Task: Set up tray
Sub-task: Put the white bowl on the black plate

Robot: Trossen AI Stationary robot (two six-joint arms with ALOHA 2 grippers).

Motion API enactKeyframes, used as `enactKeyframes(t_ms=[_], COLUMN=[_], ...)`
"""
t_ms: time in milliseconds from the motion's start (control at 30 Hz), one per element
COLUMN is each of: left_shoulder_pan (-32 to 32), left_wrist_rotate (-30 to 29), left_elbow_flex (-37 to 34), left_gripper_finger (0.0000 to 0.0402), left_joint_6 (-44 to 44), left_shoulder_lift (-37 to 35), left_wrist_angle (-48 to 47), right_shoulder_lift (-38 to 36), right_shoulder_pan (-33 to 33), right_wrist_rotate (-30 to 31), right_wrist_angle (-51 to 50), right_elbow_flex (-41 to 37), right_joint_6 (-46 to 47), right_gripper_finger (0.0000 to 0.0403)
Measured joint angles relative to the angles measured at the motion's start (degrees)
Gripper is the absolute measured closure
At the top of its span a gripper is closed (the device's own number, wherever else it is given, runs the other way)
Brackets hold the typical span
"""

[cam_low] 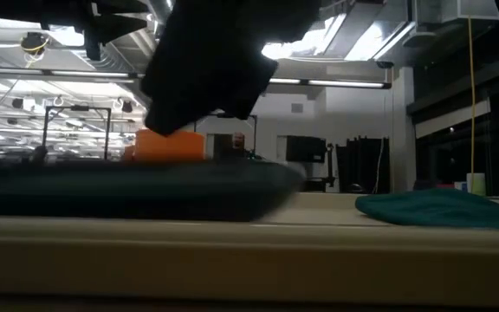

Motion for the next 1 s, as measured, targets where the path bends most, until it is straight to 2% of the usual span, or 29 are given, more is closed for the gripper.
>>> enactKeyframes(t_ms=[333, 433, 533, 633, 800, 1000], left_shoulder_pan=[0.0, 0.0, 0.0, 0.0, 0.0, 0.0], left_wrist_rotate=[0.0, 1.1, 3.8, 6.7, 10.0, 10.2], left_elbow_flex=[0.0, 0.0, 0.0, 0.0, 0.0, 0.0], left_gripper_finger=[0.0258, 0.0258, 0.0258, 0.0258, 0.0258, 0.0258], left_joint_6=[0.0, 0.0, 0.0, 0.0, 0.0, -0.4], left_shoulder_lift=[0.0, 0.0, 0.0, 0.0, 0.0, 0.0], left_wrist_angle=[0.0, 0.1, 0.6, 0.6, 0.6, 0.5], right_shoulder_lift=[-0.1, -0.5, -2.2, -5.2, -12.8, -21.8], right_shoulder_pan=[0.0, 0.2, 0.3, 0.4, 0.0, -1.7], right_wrist_rotate=[-1.1, -1.1, -1.4, -1.0, 6.0, 16.4], right_wrist_angle=[3.5, 4.9, 7.1, 9.6, 12.2, 12.5], right_elbow_flex=[0.0, 0.0, 0.0, 0.1, 0.1, 0.2], right_joint_6=[2.9, 2.8, 1.8, 0.5, -2.1, -8.0], right_gripper_finger=[0.0323, 0.0346, 0.0386, 0.0393, 0.0396, 0.0393])
